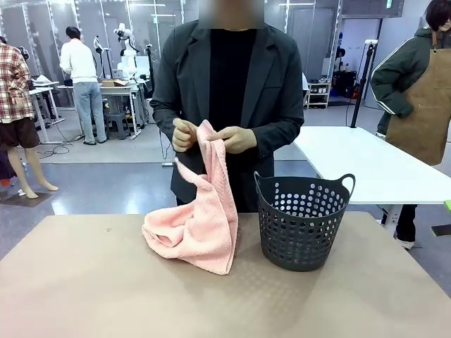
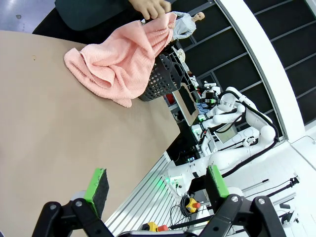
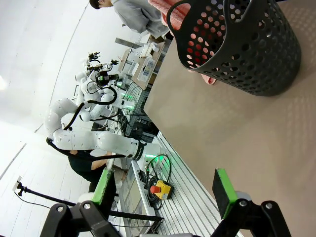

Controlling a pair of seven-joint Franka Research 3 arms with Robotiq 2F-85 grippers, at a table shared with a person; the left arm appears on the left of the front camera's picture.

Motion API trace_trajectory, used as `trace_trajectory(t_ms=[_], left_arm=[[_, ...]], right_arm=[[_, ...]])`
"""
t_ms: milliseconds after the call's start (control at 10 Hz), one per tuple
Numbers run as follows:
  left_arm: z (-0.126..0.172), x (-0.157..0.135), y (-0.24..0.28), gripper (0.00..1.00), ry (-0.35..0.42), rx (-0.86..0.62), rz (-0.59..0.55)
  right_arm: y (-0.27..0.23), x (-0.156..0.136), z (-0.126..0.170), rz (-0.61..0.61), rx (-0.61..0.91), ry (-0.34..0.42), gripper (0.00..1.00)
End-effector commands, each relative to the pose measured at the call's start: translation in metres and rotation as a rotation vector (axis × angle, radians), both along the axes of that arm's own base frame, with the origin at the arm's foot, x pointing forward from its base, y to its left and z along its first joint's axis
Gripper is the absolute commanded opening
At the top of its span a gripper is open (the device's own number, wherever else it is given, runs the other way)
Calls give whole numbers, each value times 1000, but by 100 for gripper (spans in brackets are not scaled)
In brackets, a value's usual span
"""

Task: Fold the towel.
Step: Grab the top end of the 100 cm Hotel Towel extended by the human.

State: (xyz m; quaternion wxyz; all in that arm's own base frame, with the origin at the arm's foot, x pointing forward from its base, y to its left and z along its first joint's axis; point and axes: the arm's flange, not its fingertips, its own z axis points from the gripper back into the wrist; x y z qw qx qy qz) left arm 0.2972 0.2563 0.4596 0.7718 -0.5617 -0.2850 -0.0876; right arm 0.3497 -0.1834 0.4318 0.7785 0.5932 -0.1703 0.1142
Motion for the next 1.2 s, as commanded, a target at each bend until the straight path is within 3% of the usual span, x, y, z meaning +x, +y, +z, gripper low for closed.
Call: trace_trajectory(t_ms=[0, 1100], left_arm=[[2, 1, 0, 100, 2, -4, 6], [2, 1, 0, 100, 2, -4, 6]], right_arm=[[0, 0, 2, -3, 1, 5, 100], [0, 0, 2, -3, 1, 5, 100]])
